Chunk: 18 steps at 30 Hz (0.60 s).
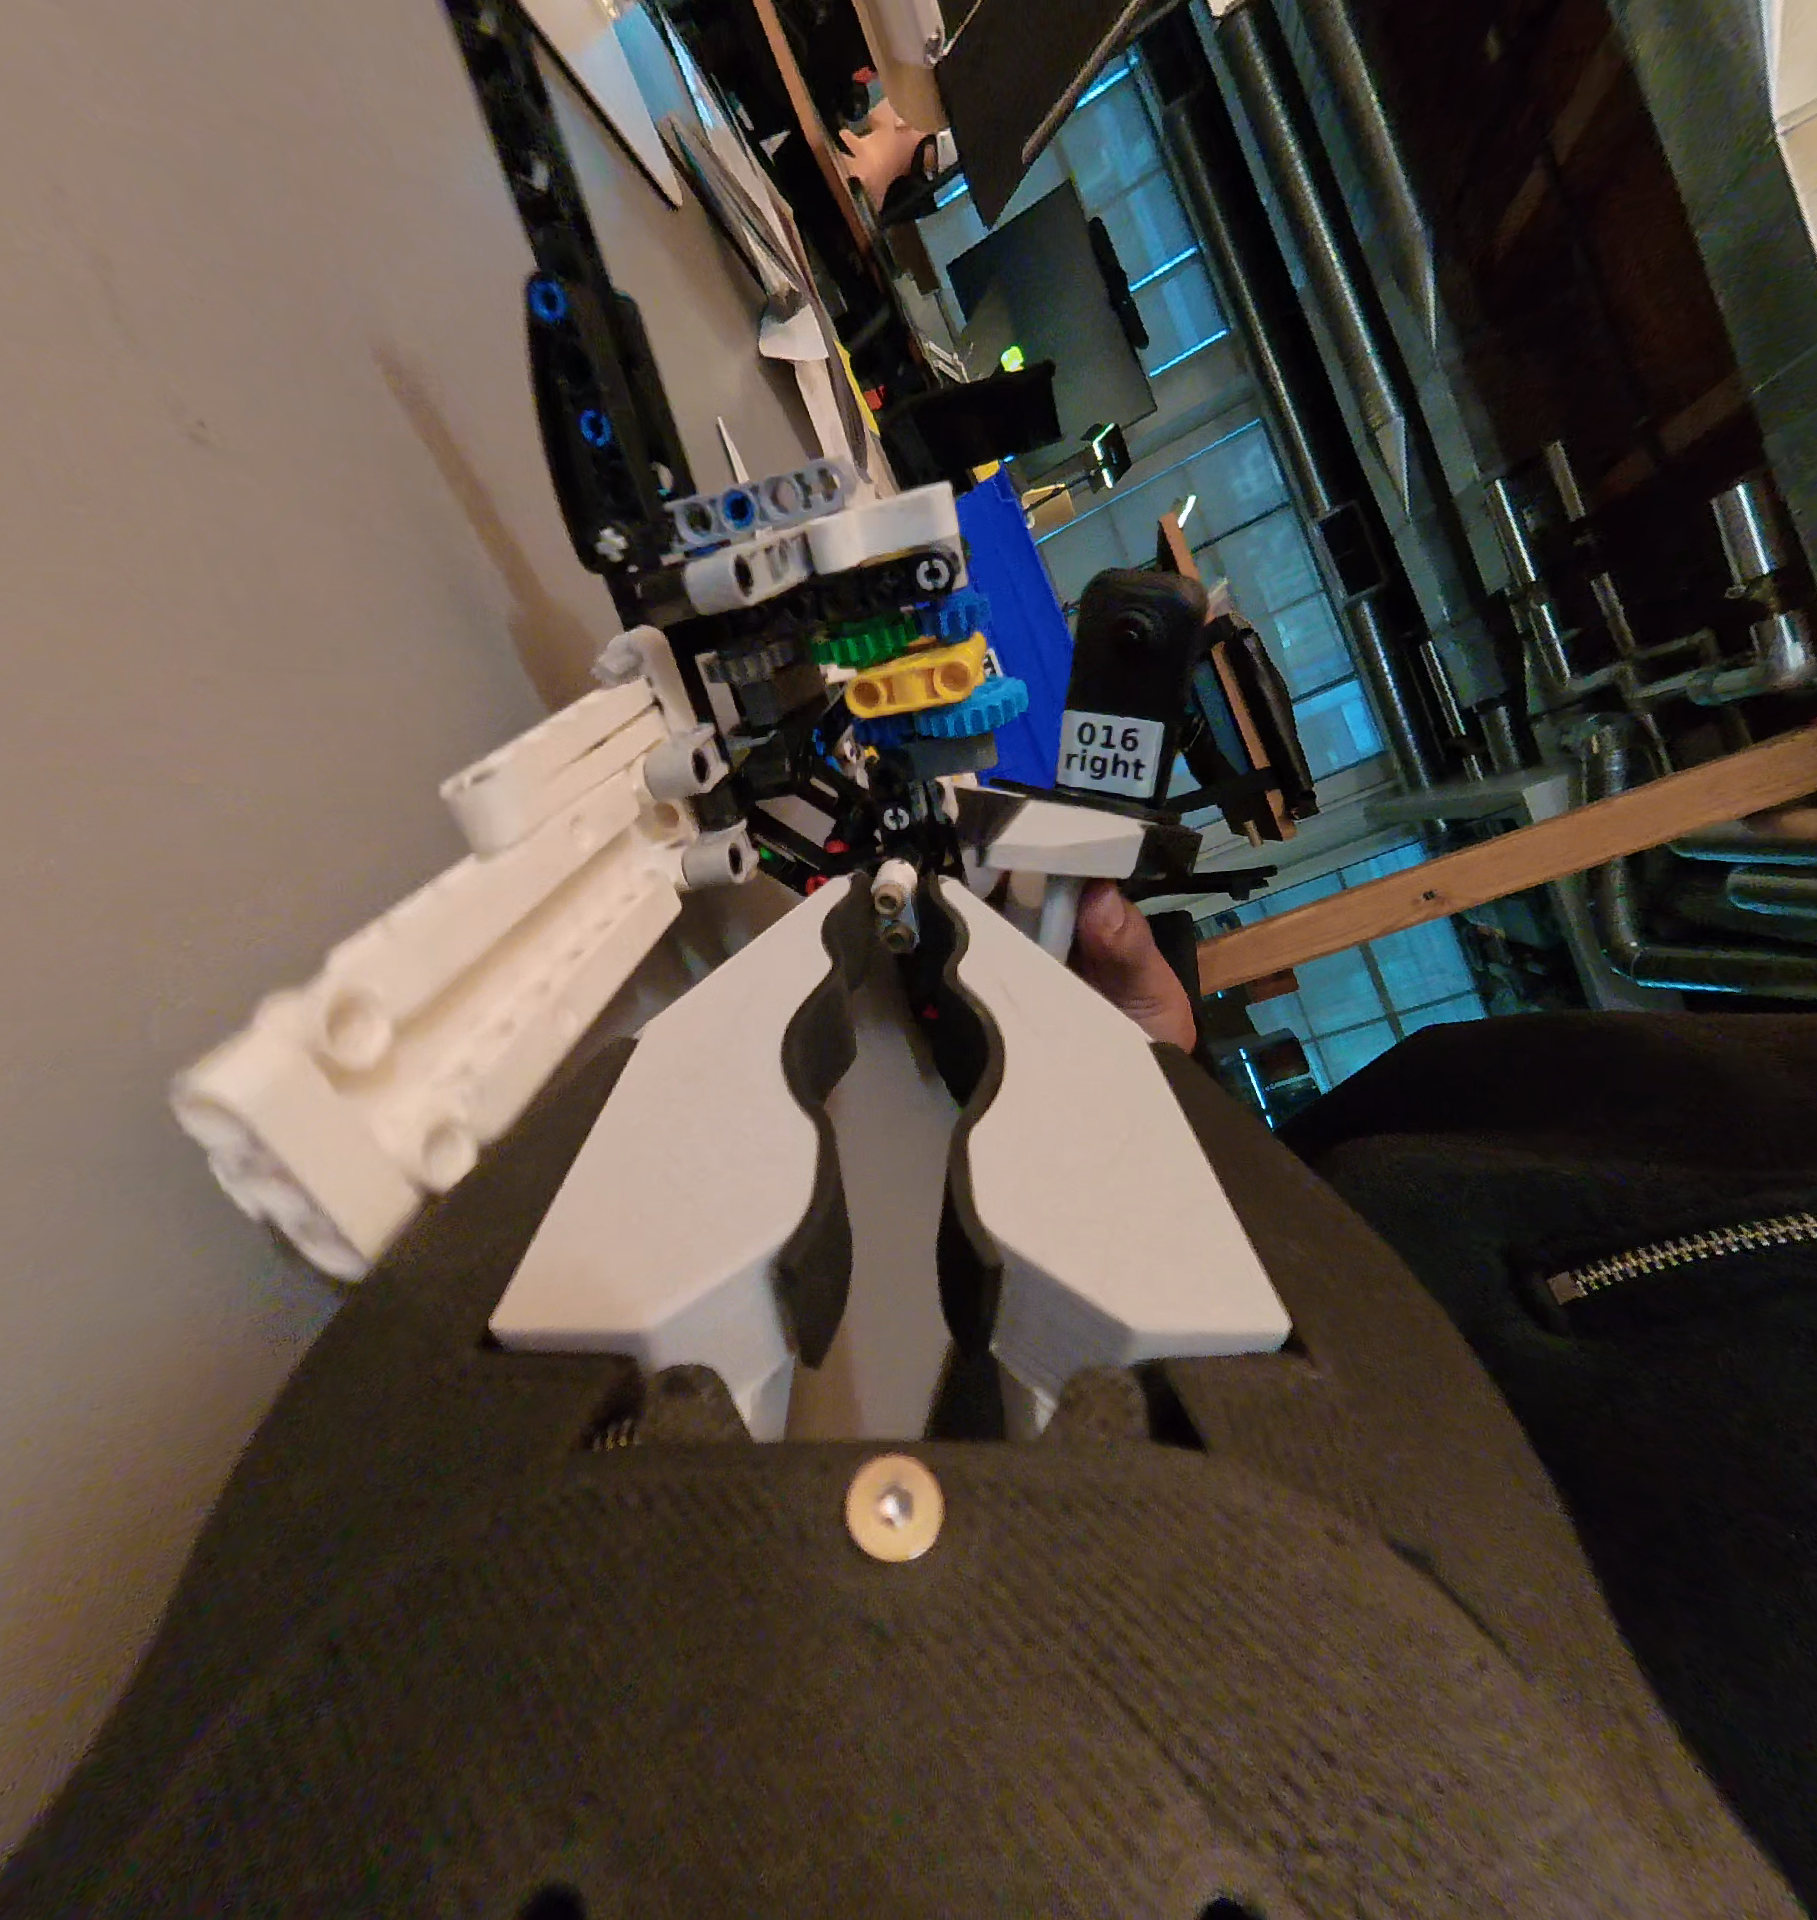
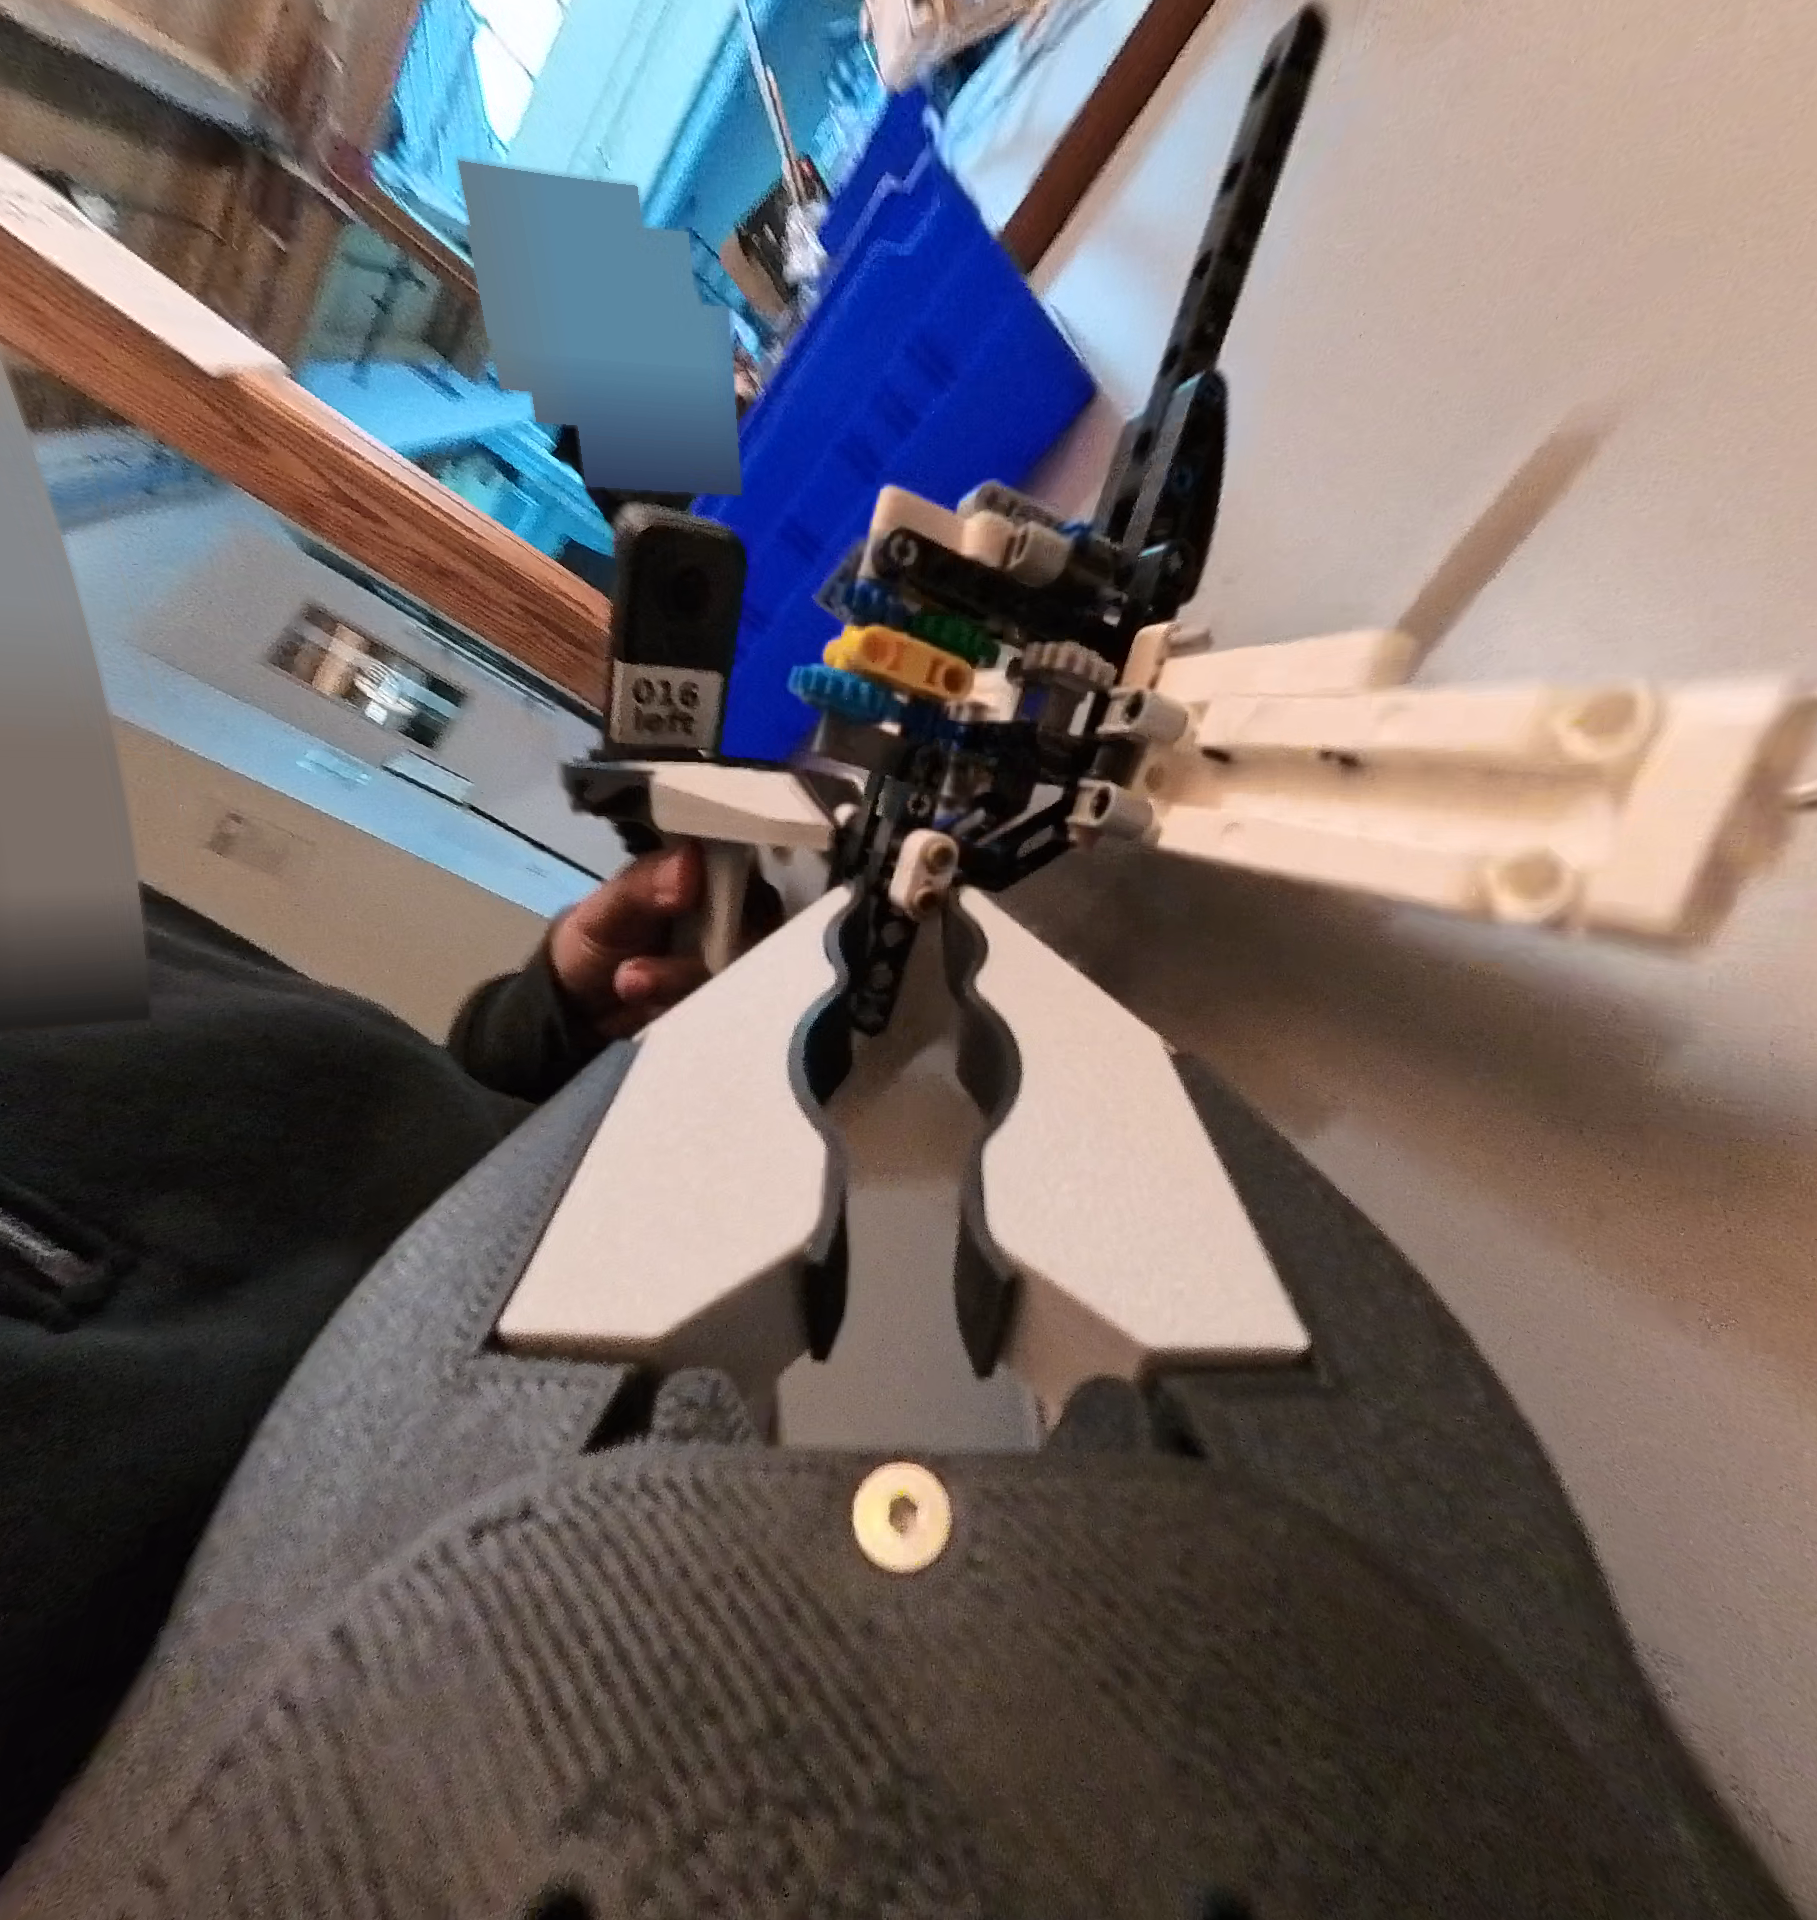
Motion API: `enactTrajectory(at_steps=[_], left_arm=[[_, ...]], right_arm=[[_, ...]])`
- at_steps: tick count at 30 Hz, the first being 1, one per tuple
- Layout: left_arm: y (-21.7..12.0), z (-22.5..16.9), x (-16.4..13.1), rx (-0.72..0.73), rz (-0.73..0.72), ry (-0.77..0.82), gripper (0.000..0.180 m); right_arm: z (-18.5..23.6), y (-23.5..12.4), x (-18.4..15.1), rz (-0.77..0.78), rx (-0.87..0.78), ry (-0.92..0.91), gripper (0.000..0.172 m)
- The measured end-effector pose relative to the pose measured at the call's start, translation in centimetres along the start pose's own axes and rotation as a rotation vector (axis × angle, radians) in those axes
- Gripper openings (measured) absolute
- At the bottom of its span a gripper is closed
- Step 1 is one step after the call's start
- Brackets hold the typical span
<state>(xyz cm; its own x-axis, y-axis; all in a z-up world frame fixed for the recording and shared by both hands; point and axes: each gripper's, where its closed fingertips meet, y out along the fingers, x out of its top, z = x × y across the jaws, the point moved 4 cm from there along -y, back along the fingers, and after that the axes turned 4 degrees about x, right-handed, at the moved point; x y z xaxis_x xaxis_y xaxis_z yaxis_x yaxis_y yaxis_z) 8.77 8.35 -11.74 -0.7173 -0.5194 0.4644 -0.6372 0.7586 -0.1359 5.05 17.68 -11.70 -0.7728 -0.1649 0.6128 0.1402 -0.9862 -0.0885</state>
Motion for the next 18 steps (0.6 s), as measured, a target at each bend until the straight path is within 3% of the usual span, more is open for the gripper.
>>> enactTrajectory(at_steps=[3, 12, 15, 18], left_arm=[[0.1, 0.0, -0.1, 0.009, 0.005, 0.008, 0.007], [0.3, -0.2, -0.4, 0.015, 0.005, 0.023, 0.007], [0.5, -0.4, -0.7, 0.013, 0.02, 0.041, 0.007], [0.7, -0.5, -0.8, 0.011, 0.012, 0.025, 0.008]], right_arm=[[-0.1, 0.0, 0.4, -0.093, 0.068, 0.115, 0.021], [-0.9, 0.1, 1.1, -0.241, 0.145, 0.314, 0.006], [-1.2, -0.2, 1.6, -0.301, 0.132, 0.32, 0.011], [-1.2, 0.2, 1.4, -0.263, 0.112, 0.303, 0.018]])
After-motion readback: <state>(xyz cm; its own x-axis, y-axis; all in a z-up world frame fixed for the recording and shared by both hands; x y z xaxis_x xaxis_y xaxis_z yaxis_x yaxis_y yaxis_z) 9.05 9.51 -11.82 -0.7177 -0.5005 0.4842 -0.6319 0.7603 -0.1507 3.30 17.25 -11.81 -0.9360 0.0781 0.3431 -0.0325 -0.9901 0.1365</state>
